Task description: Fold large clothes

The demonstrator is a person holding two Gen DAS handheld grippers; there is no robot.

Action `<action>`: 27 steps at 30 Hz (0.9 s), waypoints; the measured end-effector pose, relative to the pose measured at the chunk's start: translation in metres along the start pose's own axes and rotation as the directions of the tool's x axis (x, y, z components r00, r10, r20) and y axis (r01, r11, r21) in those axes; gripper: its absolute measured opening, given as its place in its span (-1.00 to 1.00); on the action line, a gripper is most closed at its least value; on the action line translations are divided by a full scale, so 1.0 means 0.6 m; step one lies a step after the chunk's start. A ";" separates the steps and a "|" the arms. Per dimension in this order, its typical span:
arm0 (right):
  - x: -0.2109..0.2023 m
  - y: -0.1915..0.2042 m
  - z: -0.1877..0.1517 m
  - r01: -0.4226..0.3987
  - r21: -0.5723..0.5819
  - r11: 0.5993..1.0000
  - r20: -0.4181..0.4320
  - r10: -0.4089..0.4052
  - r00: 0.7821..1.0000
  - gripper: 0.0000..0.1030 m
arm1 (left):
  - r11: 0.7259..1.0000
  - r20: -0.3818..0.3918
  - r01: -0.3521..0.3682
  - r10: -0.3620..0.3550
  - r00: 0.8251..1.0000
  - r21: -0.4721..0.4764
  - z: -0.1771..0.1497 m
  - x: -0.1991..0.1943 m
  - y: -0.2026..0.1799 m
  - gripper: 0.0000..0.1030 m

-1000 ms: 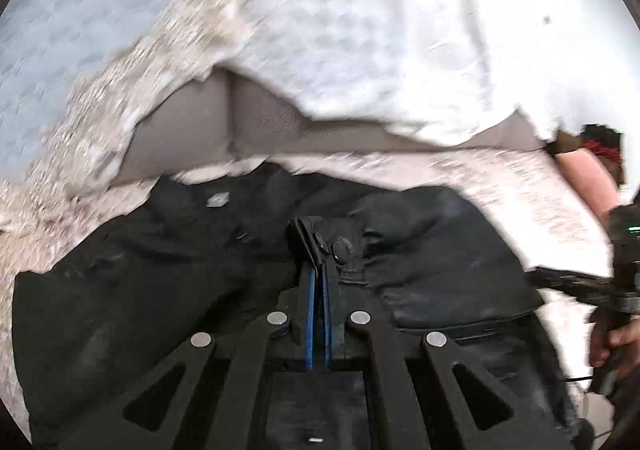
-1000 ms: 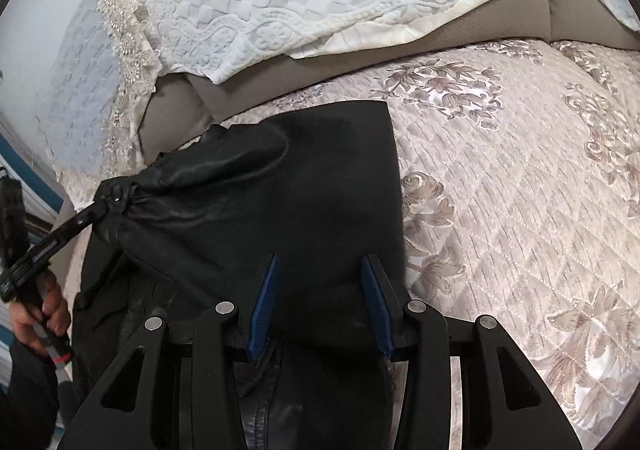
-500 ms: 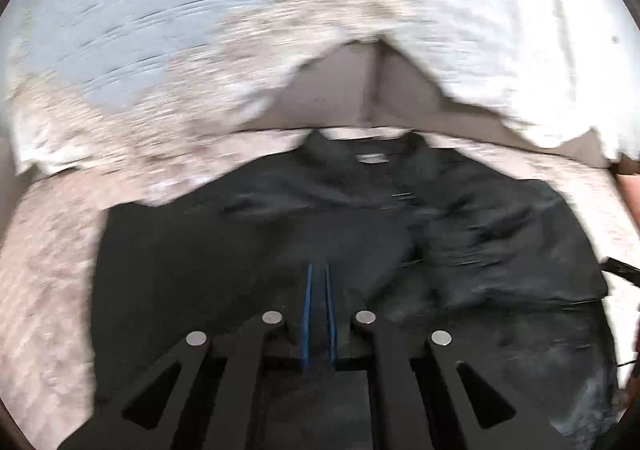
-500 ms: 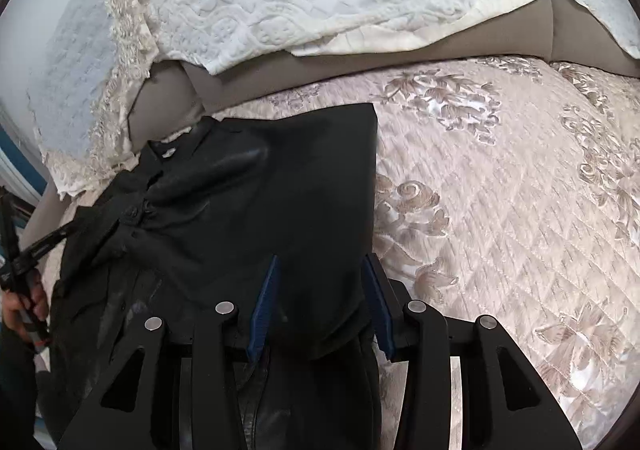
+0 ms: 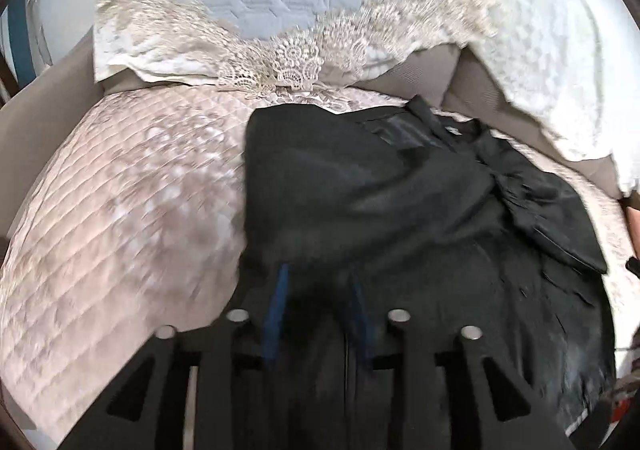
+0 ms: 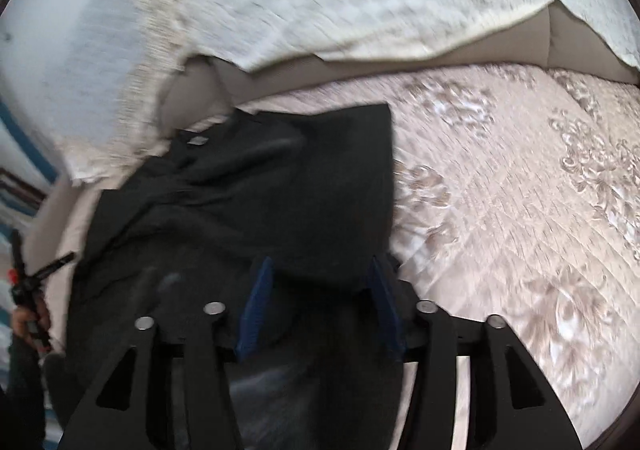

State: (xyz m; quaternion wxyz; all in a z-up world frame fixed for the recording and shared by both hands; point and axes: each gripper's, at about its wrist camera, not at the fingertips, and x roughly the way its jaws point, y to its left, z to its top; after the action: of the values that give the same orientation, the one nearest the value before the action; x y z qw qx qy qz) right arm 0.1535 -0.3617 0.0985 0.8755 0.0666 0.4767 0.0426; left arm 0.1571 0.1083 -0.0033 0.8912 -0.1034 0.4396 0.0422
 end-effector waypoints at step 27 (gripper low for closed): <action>-0.263 0.249 -0.114 -0.172 -0.098 0.980 0.348 0.196 0.917 0.28 | 0.990 0.193 0.128 -0.136 0.972 0.051 -0.136 -0.250 0.012 0.28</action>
State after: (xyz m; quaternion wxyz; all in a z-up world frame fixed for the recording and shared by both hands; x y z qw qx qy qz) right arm 0.0087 -0.2306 0.2165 0.9411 0.0889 0.3002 0.1275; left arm 0.0012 0.0996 0.0660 0.9329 -0.1107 0.3425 -0.0157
